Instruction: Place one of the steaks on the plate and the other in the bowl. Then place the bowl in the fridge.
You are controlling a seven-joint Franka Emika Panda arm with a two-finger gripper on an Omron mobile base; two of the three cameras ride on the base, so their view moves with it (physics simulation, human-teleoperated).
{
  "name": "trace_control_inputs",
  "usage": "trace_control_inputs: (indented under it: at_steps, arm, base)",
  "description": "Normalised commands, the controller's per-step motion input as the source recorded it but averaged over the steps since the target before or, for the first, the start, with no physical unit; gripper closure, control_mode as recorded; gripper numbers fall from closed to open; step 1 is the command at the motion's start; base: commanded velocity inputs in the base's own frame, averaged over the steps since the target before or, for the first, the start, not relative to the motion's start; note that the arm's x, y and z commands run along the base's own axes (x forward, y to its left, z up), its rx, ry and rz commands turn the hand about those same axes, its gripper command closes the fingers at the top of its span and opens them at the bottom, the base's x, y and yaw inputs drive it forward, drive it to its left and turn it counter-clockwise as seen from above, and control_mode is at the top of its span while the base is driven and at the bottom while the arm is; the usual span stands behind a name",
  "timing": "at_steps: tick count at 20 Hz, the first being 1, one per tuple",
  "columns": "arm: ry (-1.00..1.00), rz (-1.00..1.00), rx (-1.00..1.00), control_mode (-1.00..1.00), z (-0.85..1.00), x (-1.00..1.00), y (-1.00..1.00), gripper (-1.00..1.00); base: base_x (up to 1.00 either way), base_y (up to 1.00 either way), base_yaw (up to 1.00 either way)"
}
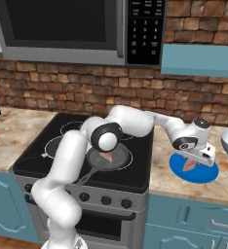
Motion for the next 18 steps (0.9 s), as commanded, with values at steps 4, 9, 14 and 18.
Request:
trace_control_inputs:
  at_steps: [4, 9, 14, 18]
  arm:
    - [0.0, -0.01, 0.0, -1.0, 0.39, -0.34, 0.2, -1.0]
    - [-0.31, 0.0, -0.07, -1.0, 0.0, -1.0, 0.93, -1.0]
    - [-0.05, 0.0, -0.11, -1.0, 0.72, -0.76, 0.7, -1.0]
    - [0.0, 0.0, -0.09, -1.0, 0.73, -0.57, 0.82, -1.0]
  base:
    - [0.0, 0.0, 0.0]
    - [0.0, 0.0, 0.0]
    - [0.0, 0.0, 0.0]
    - [0.0, 0.0, 0.0]
